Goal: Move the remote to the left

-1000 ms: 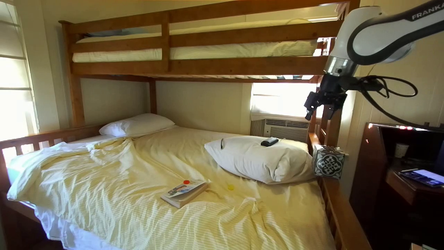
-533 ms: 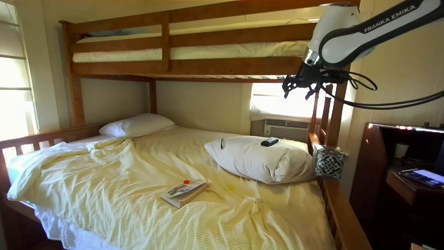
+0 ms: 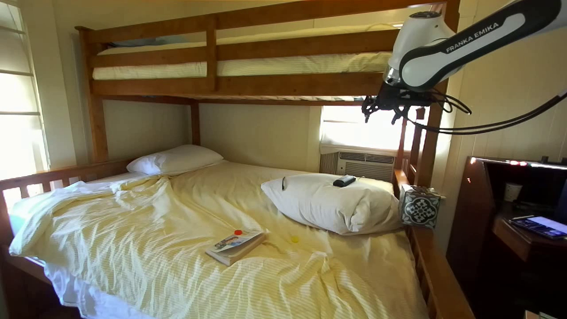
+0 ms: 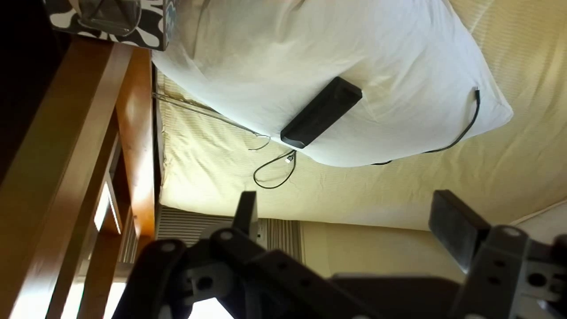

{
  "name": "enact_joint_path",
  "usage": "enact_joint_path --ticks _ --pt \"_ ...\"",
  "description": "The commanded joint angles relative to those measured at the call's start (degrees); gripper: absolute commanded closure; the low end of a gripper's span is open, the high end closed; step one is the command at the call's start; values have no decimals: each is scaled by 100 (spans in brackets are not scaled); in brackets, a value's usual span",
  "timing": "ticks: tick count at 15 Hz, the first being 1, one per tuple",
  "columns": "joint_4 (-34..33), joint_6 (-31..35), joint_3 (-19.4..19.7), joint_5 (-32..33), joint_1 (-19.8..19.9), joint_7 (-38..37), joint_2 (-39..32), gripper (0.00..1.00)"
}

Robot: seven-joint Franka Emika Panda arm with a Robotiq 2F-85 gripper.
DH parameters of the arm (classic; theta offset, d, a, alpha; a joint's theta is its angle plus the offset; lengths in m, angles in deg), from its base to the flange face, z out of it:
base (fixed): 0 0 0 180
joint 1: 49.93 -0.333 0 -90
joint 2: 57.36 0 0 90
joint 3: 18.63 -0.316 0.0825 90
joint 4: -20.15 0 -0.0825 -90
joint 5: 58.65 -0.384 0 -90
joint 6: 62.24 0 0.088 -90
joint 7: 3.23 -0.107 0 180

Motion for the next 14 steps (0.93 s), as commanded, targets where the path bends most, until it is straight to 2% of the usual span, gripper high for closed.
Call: enact_joint_path --ticks 1,2,3,5,8,9,12,13,14 --pt "-230 -25 145 380 -208 -618 -210 0" --pt "-527 18 -512 764 526 -1255 -495 0" --pt "-806 71 -761 855 720 -1600 -727 0" --pt "-1430 -67 -1477 1532 1348 -2426 -1117 0" --pt "-2193 -510 -2591 3007 2123 -3633 -1562 0" --pt "-2344 -717 -2826 3478 2235 -3990 -1675 0" --pt "-2701 -1718 -3126 4848 1954 -4816 -2345 0" --pt "-2787 -2067 -2318 5262 942 -4993 -2643 0" --pt "-2876 -2338 -2223 5531 691 -5112 -2930 0"
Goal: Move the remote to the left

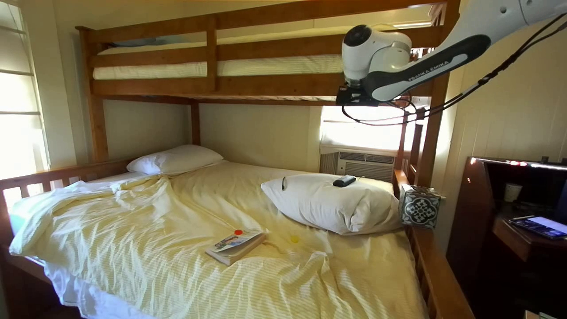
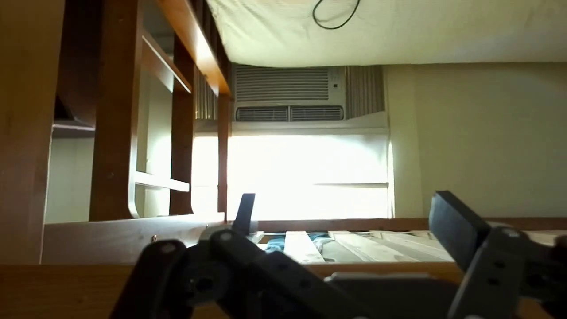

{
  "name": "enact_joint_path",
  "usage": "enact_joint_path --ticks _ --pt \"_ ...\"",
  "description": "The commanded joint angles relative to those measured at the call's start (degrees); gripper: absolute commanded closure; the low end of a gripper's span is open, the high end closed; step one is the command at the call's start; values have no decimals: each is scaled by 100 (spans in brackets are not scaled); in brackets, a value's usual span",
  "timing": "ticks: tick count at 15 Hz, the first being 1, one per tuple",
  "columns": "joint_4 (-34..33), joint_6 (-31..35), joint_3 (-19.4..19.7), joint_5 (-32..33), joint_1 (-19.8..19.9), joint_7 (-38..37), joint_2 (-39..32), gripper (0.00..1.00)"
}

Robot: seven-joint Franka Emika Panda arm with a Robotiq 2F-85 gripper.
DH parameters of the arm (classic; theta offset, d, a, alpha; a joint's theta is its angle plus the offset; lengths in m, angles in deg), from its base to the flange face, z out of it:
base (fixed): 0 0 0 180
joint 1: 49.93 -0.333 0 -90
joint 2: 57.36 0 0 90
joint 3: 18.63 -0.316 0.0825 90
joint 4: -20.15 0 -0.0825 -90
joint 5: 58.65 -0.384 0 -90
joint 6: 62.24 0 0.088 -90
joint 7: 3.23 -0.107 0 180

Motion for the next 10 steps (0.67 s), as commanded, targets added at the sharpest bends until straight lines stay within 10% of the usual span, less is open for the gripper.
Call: enact_joint_path --ticks 1,4,10 --pt "-606 -888 991 904 -1569 -496 -1193 0" --pt "-310 -436 2217 341 -2595 -386 -944 0" --pt "-637 -428 2385 316 -2750 -382 -1218 0"
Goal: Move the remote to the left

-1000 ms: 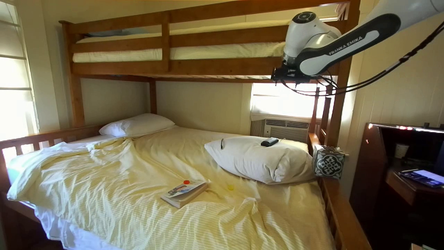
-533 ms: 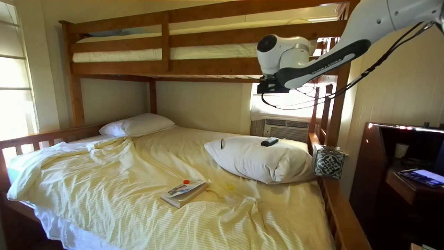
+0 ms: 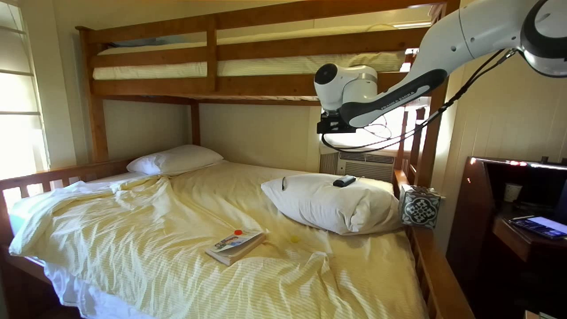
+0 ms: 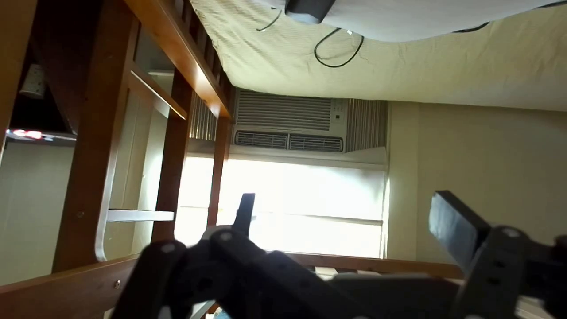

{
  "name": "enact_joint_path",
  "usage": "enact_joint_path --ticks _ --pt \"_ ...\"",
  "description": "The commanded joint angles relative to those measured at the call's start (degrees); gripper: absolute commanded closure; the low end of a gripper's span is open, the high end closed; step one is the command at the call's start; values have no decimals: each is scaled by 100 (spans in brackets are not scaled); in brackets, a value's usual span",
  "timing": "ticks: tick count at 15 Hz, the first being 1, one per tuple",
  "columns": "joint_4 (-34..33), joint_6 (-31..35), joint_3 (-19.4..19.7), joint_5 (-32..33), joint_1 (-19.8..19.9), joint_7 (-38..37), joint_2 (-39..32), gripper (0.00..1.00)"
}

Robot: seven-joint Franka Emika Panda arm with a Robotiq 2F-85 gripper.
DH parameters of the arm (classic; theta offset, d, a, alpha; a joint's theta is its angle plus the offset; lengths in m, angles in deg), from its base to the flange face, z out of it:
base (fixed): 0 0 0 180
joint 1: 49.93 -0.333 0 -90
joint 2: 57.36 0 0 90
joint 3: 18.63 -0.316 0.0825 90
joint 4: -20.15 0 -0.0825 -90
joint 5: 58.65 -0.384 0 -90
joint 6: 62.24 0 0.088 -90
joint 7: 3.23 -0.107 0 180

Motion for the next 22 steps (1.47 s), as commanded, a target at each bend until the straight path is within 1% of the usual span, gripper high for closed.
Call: enact_joint_path --ticks 1,2,3,4,6,8,11,12,13,14,15,16,17,18,20,22 --pt "0 178 920 -242 -779 58 77 0" --pt "0 178 920 -242 -779 58 77 0" --pt "-66 -9 1049 -135 -973 -153 -88 0" --pt "-78 4 1249 -192 -1170 -175 -203 0" --pt "-55 259 1495 -724 -1391 -75 -439 0" --pt "-182 725 1643 -1454 -1453 297 -777 0" --pt "-442 1355 1843 -2653 -1340 1153 -1267 0" --pt "-575 1358 1481 -2952 -933 1460 -1431 0" --pt "-707 1448 1715 -3507 -1021 1880 -1564 0" --pt "-917 1399 1574 -3931 -800 2270 -1726 0" --pt "-1137 1214 1542 -4383 -722 2635 -1920 0" --pt "-1356 900 1967 -4828 -1039 2940 -2018 0" --pt "-717 1384 2398 -4597 -1373 2627 -1634 0" --pt "-805 1390 2553 -4775 -1422 2807 -1722 0" --pt "-804 1429 2759 -4768 -1574 2792 -1741 0" --pt "-923 1605 3090 -4808 -1889 1973 -1855 0"
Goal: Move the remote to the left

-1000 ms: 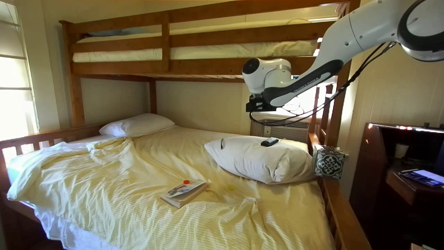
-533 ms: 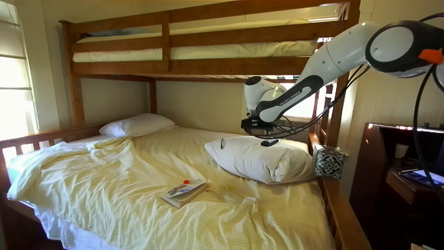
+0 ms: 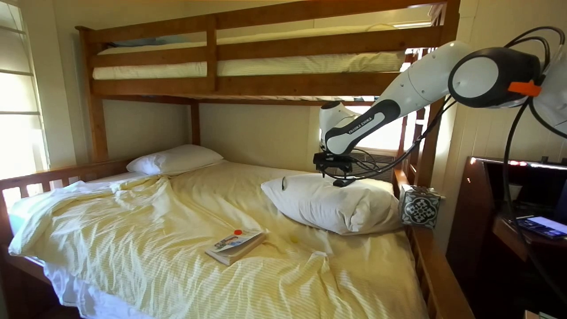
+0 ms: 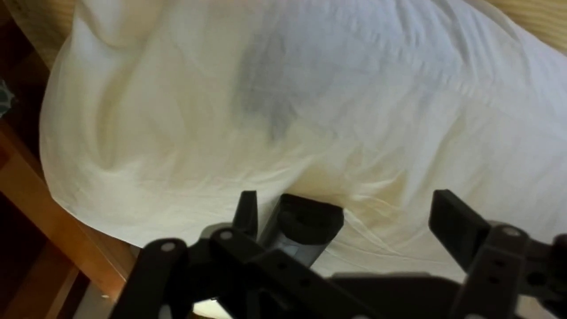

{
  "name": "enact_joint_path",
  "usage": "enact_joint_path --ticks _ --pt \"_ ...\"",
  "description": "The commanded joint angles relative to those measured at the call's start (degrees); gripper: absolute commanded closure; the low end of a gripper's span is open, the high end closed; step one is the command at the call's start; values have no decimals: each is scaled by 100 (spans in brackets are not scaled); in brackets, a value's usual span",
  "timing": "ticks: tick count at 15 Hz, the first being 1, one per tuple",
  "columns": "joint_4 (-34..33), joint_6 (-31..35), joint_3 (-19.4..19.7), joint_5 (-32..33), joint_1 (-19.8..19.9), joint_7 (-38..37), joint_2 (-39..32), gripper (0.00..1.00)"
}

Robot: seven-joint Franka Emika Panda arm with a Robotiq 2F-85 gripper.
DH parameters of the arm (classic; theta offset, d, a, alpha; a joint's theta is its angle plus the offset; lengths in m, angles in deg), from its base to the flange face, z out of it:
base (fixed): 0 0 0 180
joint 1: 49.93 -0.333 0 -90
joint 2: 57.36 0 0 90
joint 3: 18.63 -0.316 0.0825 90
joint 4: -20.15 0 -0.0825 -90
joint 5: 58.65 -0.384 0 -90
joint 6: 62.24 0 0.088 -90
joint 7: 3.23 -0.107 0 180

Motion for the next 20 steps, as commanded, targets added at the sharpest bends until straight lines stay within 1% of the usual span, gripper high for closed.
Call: enact_joint_path --ticks 1,5,6,9,14,17,20 --pt "-202 324 711 -286 -570 -914 -190 0" --pt "-734 335 1153 -383 -818 -2027 -665 0" --pt "-916 196 1203 -455 -821 -2218 -811 0" --pt "-1506 -74 1337 -587 -717 -2457 -1316 0" --pt "-2497 -633 1476 -677 -498 -2285 -1999 0" --pt "-2881 -882 1475 -639 -462 -2206 -2244 0" --pt "-3088 -1020 1478 -552 -477 -1977 -2403 0"
